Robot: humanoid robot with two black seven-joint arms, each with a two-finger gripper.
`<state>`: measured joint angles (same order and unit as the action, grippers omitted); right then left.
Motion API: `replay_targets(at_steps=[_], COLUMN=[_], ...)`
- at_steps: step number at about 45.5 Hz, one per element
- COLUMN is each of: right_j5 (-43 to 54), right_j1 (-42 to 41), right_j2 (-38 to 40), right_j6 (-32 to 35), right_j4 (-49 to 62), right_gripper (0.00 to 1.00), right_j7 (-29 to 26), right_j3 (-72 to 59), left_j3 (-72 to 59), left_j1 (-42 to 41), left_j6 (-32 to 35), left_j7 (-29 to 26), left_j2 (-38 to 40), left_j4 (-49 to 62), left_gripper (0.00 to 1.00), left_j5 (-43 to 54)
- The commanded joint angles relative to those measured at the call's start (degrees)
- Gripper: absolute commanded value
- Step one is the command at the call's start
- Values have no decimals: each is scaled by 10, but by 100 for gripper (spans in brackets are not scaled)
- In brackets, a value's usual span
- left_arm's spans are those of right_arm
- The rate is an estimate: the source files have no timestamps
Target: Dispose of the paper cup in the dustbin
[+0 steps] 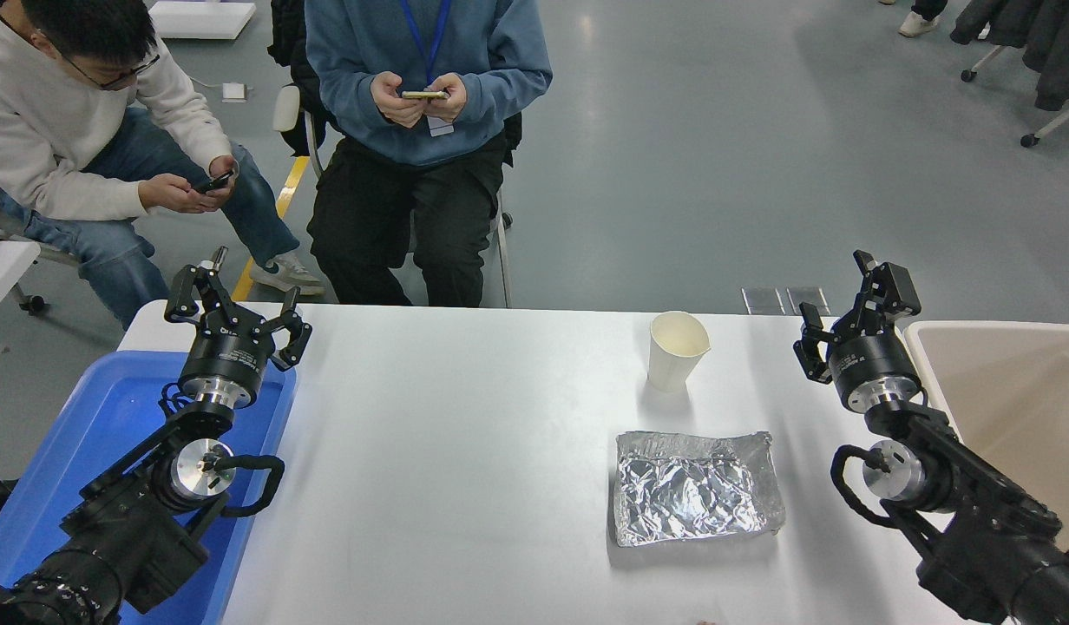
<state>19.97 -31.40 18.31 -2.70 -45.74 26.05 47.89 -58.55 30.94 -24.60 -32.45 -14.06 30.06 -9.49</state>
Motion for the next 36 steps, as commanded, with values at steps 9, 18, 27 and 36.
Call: replay_targets(at_steps=[9,18,27,36], right_j5=[38,66,69,84], right_j1=[-62,-158,-245,-338], right_j2=[113,141,142,134], right_j6=[-2,-9,-16,-16], right_j4=[-66,-66,-66,-65], right_gripper=[100,100,100,100], right_j7=[-60,-70,-105,-138], right_j3=[-154,-327,-469,-618], left_j3=[0,0,-1,0], left_j1=[0,0,0,0], left_j6=[0,0,0,0], left_j7=[0,-1,0,0], left_j2=[0,0,0,0], left_j4=[0,0,0,0], left_gripper=[100,100,100,100], left_j5=[0,0,0,0])
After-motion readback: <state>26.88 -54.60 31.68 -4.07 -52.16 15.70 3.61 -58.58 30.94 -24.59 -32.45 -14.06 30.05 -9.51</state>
